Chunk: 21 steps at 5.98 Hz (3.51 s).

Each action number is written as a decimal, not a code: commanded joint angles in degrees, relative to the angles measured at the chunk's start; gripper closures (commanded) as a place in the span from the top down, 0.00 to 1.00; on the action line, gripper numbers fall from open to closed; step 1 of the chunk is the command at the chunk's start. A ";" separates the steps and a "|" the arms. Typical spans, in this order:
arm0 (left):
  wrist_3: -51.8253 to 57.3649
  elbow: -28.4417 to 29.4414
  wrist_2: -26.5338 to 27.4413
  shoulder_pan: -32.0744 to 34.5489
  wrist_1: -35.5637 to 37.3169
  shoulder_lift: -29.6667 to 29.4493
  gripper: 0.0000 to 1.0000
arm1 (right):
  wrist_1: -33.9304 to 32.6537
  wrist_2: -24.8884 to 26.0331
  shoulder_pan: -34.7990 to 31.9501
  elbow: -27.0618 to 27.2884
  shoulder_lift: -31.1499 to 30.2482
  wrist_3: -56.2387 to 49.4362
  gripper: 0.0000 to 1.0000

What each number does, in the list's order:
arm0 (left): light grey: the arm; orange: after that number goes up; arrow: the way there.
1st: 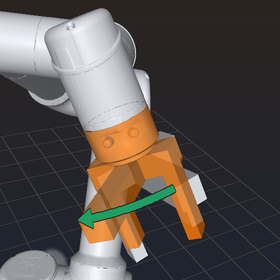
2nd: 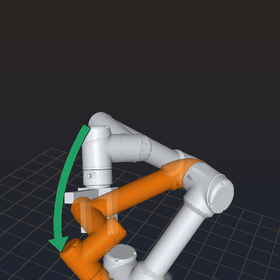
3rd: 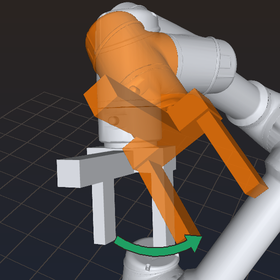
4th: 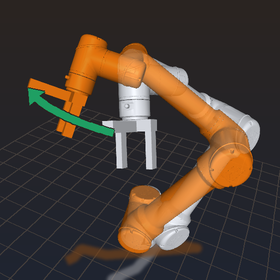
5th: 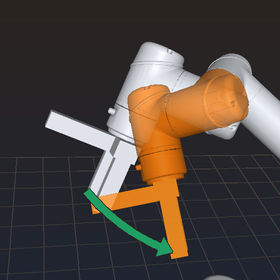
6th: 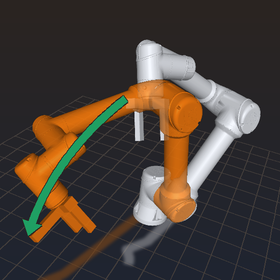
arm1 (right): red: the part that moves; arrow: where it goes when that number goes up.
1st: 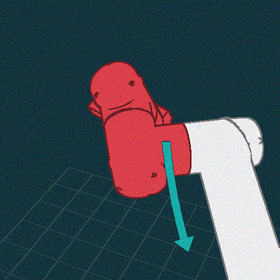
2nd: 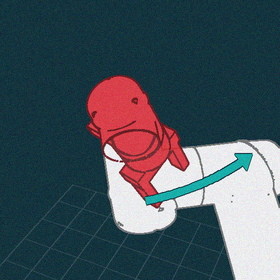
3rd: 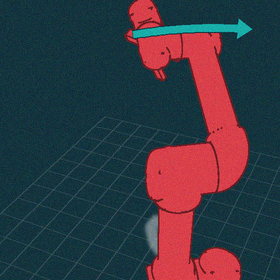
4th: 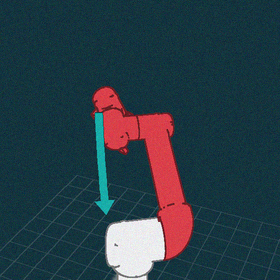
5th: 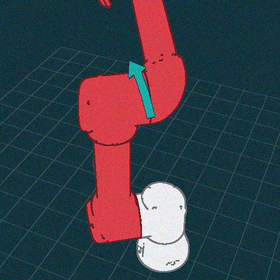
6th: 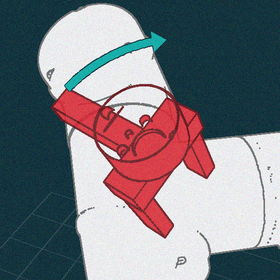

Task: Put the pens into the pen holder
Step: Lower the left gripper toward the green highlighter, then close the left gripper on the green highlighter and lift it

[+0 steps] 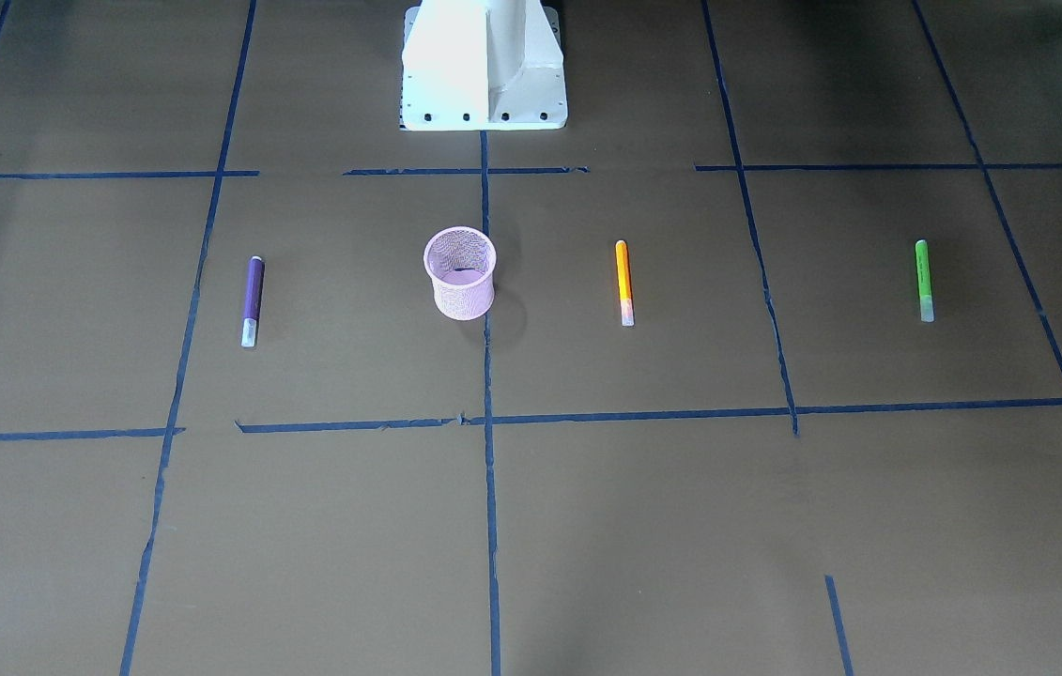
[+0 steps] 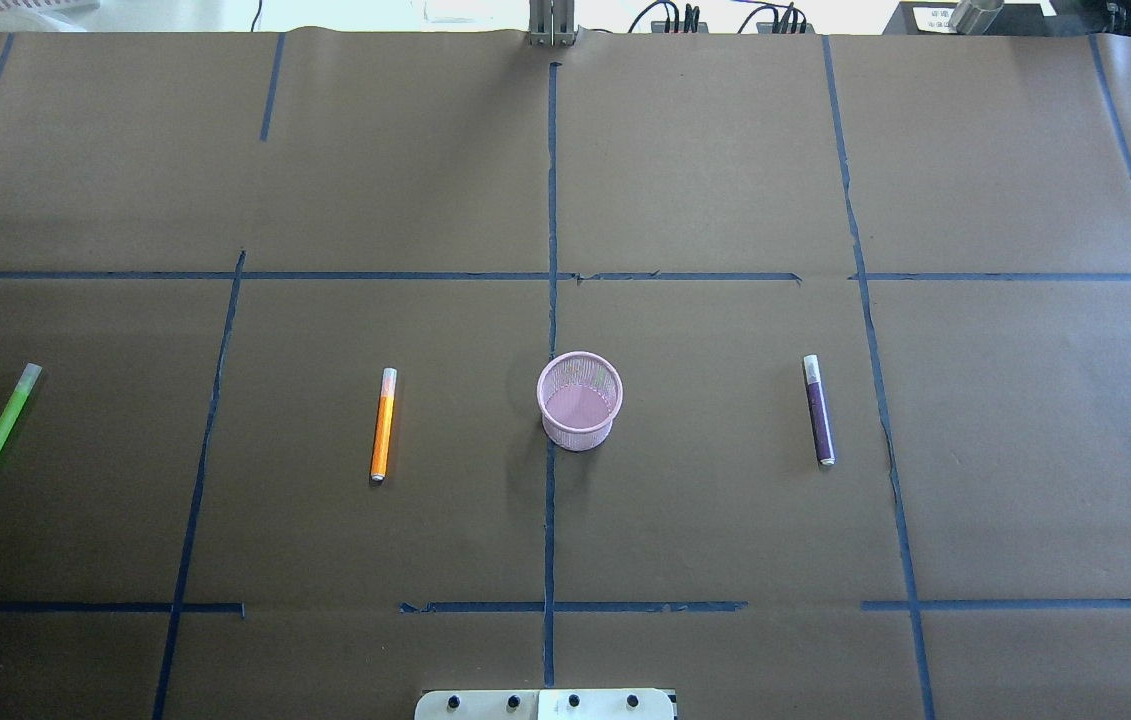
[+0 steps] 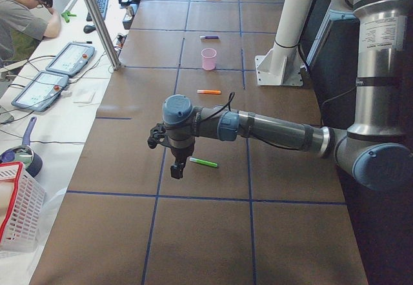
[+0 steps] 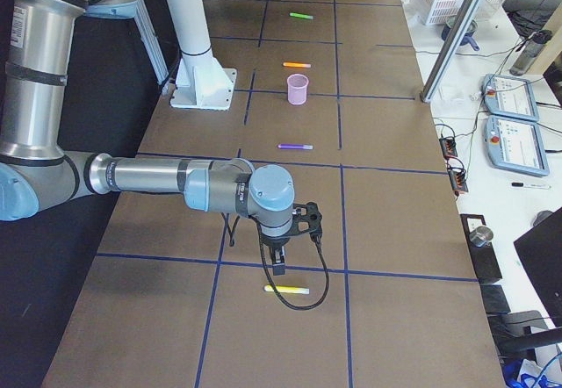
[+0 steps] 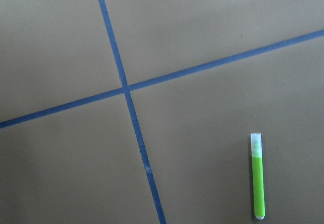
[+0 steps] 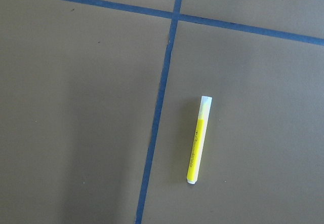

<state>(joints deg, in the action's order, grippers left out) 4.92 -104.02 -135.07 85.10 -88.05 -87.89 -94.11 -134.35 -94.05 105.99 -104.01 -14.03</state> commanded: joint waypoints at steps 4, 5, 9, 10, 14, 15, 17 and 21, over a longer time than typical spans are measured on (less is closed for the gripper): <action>-24.45 9.92 1.82 -16.42 -26.80 0.35 1.00 | -0.02 -1.53 0.01 -0.08 -0.05 0.06 1.00; -32.18 13.11 3.14 -20.63 -35.18 0.18 1.00 | -0.02 -1.53 0.01 -0.08 -0.05 0.06 1.00; -34.28 13.75 6.58 -27.26 -35.97 0.17 0.98 | -0.02 -1.71 -0.08 -0.17 -0.14 0.06 1.00; -34.36 14.71 6.49 -27.27 -35.88 0.09 0.98 | -0.11 -1.62 0.01 -0.26 -0.23 0.06 1.00; -34.36 17.01 6.40 -28.85 -35.97 -0.35 0.87 | -0.11 -1.62 0.01 -0.43 -0.23 0.06 1.00; -34.36 17.10 6.40 -29.28 -35.97 -0.35 0.84 | -0.11 -1.53 -0.08 -0.43 -0.23 0.06 1.00; -34.36 17.18 6.40 -29.64 -35.97 -0.44 0.74 | -0.11 -1.53 0.01 -0.43 -0.23 -0.03 1.00; -34.28 16.49 6.49 -29.55 -35.97 -0.18 0.00 | -0.11 -1.53 0.01 -0.52 -0.23 0.06 1.00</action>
<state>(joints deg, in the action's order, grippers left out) -29.39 -87.16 -128.66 55.50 -124.01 -88.19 -94.22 -135.88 -94.11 105.47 -104.24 -13.98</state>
